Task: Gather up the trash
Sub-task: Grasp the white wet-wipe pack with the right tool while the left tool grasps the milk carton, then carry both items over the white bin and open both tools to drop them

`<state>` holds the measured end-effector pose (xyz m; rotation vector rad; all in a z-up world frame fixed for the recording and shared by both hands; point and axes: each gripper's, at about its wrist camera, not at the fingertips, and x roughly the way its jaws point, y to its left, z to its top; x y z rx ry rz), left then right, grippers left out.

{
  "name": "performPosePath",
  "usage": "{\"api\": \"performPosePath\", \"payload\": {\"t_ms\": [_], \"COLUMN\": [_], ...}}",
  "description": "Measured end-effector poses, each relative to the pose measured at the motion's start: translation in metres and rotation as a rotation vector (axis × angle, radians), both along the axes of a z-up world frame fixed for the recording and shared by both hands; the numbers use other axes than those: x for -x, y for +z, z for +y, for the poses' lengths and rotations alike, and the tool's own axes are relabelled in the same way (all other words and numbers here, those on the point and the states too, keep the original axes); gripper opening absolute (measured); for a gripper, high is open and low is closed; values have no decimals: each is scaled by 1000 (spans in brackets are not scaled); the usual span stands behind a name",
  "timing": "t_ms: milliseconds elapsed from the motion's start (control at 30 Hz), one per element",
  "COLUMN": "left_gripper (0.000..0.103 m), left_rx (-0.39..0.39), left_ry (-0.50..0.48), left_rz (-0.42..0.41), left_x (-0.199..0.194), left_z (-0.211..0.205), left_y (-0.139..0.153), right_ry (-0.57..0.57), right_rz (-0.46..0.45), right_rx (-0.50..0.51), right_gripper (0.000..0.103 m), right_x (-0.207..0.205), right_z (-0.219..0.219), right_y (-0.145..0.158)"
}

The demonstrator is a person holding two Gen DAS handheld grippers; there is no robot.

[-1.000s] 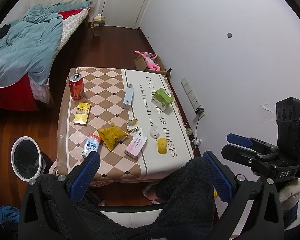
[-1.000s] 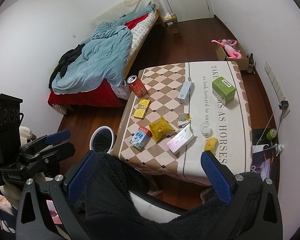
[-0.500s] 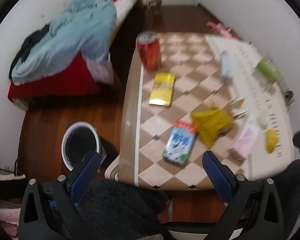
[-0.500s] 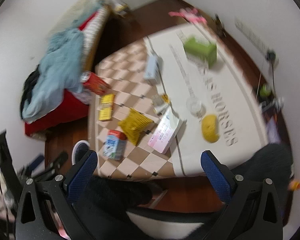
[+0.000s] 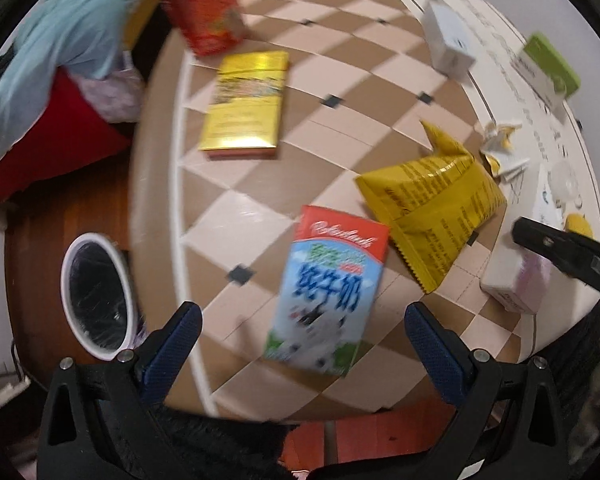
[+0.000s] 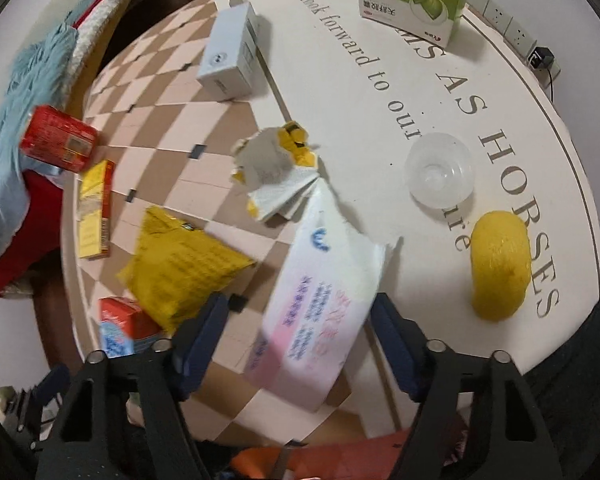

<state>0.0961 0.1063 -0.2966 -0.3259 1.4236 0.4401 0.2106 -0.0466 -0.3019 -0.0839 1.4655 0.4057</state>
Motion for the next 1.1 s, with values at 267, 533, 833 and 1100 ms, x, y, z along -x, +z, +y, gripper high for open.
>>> {"api": "performPosePath", "payload": {"t_ms": [267,533,833,1100], "left_gripper": [51,50,51,50], "left_rx": [16,32,29,38], "left_ry": [-11,84,108,117], "left_rz": [19,28,9,-10], "left_x": [-14,25,22,26], "left_z": [-5,-30,-28,-21], "left_y": [-18,-18,-24,-22], "right_ry": [165,128,258,158], "right_rz": [40,51,40,50], "right_rx": [70,78,125,141], "right_gripper": [57,59,65,70], "right_x": [8,18,36,40], "right_z": [-27,-38,-30,-42], "right_y": [-4,-9,-5,-15]}}
